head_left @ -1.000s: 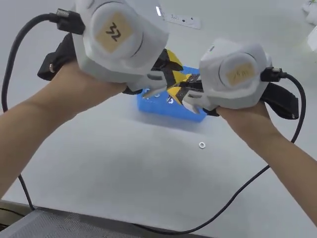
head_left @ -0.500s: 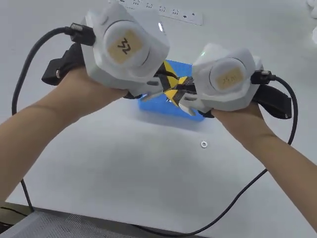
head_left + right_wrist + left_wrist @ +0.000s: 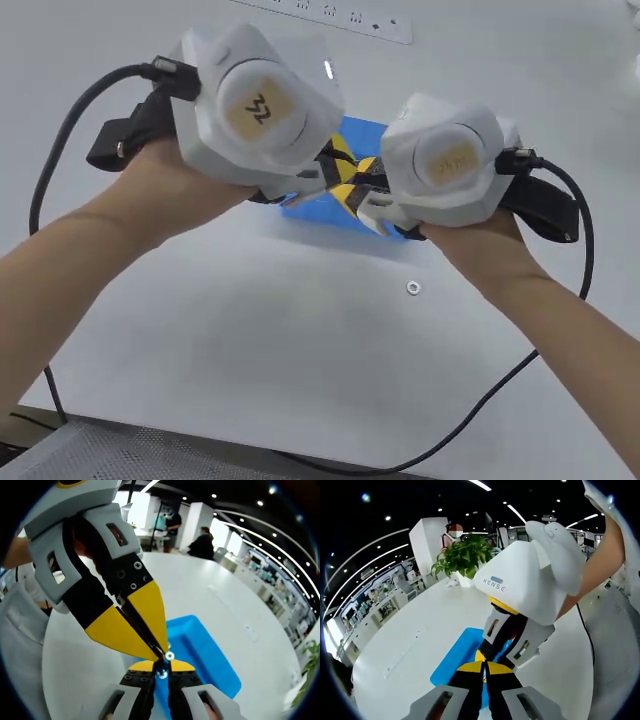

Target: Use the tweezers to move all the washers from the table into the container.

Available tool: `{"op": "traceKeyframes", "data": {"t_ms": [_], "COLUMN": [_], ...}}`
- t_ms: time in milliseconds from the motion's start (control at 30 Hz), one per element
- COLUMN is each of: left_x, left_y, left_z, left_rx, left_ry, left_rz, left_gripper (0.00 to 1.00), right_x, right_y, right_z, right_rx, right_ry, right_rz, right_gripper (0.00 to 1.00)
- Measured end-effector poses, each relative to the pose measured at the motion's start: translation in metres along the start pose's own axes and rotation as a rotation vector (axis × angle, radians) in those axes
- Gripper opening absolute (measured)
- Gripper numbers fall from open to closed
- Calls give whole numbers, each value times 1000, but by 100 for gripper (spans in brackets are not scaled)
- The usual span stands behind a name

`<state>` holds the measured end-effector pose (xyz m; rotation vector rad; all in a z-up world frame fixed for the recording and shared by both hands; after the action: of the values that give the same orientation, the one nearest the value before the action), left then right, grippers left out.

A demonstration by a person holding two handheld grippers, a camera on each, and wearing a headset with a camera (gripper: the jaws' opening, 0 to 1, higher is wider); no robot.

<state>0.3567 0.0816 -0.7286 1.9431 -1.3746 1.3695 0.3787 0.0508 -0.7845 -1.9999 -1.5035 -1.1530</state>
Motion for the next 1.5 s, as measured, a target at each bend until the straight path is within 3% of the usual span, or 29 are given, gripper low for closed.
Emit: {"op": "traceKeyframes", "data": {"t_ms": [367,700,800,967,1067,1233,1400,1500], "left_x": [10,47,50,65,68,74,81,83], "left_y": [6,27,30,38,42,52,65,72], "left_z": [-6,-22,-22,-26,-23,-18,-11,-6], "left_rx": [-8,-40,-47,-66,-87,-120,-161,-188], "left_ry": [3,40,41,67,67,75,84,90], "left_rz": [29,91,116,127,138,150,161,165], "left_gripper": [0,0,0,0,0,0,0,0], "right_x": [9,18,13,7,5,6,0,-2], "right_y": [-3,-10,-13,-15,-14,-21,-26,-28], "right_z": [-17,-57,-70,-88,-97,-108,-114,-121], "right_rx": [-25,-94,-115,-157,-186,-165,-180,-190], "right_ry": [32,97,94,97,114,152,142,154], "right_rz": [8,9,16,40,81,150,151,188], "right_gripper": [6,7,7,6,8,11,10,10]}}
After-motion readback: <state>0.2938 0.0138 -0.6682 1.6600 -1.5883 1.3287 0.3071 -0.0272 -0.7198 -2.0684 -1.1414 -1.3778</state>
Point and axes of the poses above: the centre of the closed fingertips' face, and the gripper's own axes: z roughly forward along the fingers, y roughly to its right, x roughly out of its top, the point moved 4 cm from there along -z, roughly backward along the fingers, and after that the axes turned 9 degrees about y, right-handed, at the moved point
